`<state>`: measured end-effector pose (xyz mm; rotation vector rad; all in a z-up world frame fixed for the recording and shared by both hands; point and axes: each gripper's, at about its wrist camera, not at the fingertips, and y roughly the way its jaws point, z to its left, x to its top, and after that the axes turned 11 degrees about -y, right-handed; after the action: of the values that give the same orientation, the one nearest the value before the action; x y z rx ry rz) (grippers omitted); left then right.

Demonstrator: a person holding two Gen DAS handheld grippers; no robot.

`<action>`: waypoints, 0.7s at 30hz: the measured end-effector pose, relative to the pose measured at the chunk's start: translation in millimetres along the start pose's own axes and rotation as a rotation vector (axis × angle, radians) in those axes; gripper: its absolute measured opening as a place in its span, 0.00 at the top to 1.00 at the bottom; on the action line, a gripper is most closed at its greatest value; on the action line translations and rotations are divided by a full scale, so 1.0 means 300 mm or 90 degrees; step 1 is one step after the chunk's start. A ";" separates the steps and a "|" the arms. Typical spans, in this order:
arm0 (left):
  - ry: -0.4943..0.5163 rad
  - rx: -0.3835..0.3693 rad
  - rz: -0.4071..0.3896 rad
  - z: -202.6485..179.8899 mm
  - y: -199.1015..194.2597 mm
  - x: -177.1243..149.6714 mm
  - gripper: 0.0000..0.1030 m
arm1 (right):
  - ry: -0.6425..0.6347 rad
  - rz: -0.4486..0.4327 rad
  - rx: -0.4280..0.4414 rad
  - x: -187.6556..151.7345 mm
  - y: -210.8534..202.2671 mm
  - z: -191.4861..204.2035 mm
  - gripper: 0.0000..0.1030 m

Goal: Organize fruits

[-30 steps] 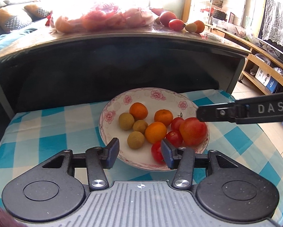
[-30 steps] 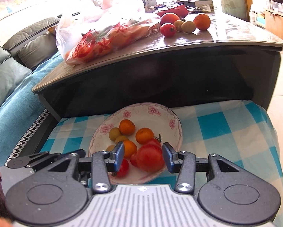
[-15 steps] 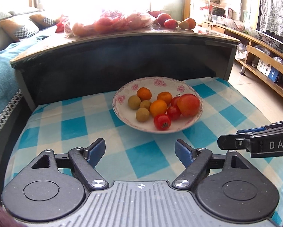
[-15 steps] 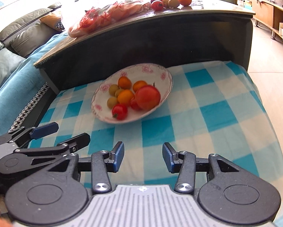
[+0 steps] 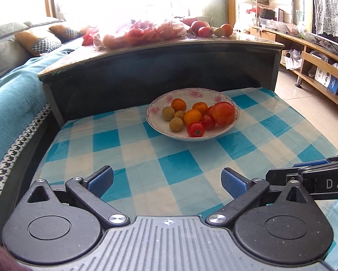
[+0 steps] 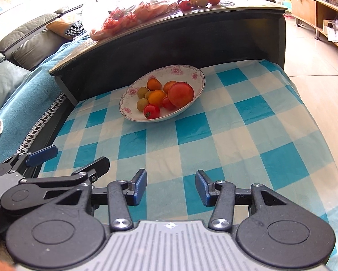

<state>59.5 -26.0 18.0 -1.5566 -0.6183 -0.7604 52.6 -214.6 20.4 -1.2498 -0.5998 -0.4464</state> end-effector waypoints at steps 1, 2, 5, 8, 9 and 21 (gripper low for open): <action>0.000 0.001 -0.001 -0.001 -0.008 -0.001 0.01 | 0.001 -0.003 0.000 -0.005 -0.008 0.003 0.52; 0.000 0.003 -0.003 -0.002 -0.015 -0.004 0.01 | 0.001 -0.004 0.001 -0.010 -0.017 0.006 0.52; 0.002 0.013 -0.005 -0.011 -0.040 -0.008 0.01 | 0.001 -0.008 0.003 -0.026 -0.040 0.017 0.52; 0.007 0.027 -0.014 -0.019 -0.070 -0.012 0.00 | 0.001 -0.013 0.012 -0.042 -0.066 0.031 0.52; 0.009 0.033 -0.020 -0.021 -0.082 -0.015 0.00 | 0.000 -0.016 0.014 -0.046 -0.076 0.039 0.52; -0.031 0.027 -0.011 0.007 -0.161 -0.048 0.01 | -0.006 -0.032 0.032 -0.090 -0.145 0.086 0.52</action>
<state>14.0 -17.4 37.7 -1.5370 -0.6799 -0.7194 0.5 -201.5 40.5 -1.1917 -0.6471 -0.4646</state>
